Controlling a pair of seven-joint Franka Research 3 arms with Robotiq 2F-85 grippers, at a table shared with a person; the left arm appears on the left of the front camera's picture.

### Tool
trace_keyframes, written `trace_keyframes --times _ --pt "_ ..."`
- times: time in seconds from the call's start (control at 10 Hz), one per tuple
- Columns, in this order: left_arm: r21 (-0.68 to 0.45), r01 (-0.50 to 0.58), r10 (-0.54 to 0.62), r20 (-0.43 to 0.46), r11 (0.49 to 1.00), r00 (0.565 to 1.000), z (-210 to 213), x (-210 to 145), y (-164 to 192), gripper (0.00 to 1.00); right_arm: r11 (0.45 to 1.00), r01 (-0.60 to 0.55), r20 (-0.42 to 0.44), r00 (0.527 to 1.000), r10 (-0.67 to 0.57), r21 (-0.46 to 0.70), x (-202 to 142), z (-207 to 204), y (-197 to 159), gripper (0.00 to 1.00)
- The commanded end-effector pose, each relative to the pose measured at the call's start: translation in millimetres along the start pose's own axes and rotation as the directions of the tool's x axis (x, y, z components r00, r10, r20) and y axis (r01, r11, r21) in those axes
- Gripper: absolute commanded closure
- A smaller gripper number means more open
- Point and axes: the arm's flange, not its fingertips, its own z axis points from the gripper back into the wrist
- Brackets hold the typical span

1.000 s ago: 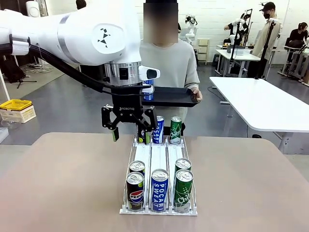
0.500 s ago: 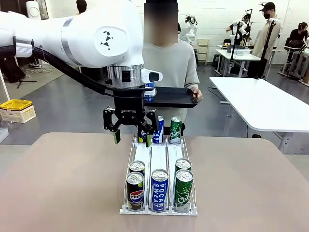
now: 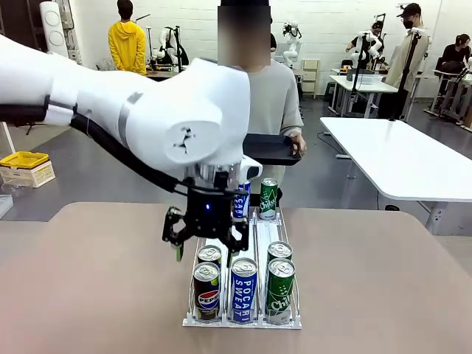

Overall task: Retrieve and hand over the desired beverage to the person.
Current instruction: Pick up another can of the same type that the person held from the Automatic Can Dispenser.

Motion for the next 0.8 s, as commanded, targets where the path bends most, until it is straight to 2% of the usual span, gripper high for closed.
trace_keyframes --times 0.0,0.3,0.5,0.7 --pt "-0.051 -0.092 0.095 0.053 0.994 0.994 -11 -4 5 0.0 0.999 -0.013 0.013 1.0 0.013 0.037 0 -1 0 0.0" --pt "-0.155 -0.144 0.154 0.056 0.977 0.986 -21 -6 28 0.0 0.999 -0.013 0.013 1.0 0.013 0.037 0 -1 0 0.0" --pt "-0.157 -0.082 0.089 0.038 0.984 0.995 -30 -3 35 0.0 0.999 -0.013 0.013 1.0 0.013 0.037 0 -1 0 0.0" --pt "-0.138 0.03 -0.025 0.039 0.99 0.999 -33 4 36 0.0 0.999 -0.013 0.013 1.0 0.013 0.037 0 -1 0 0.0"
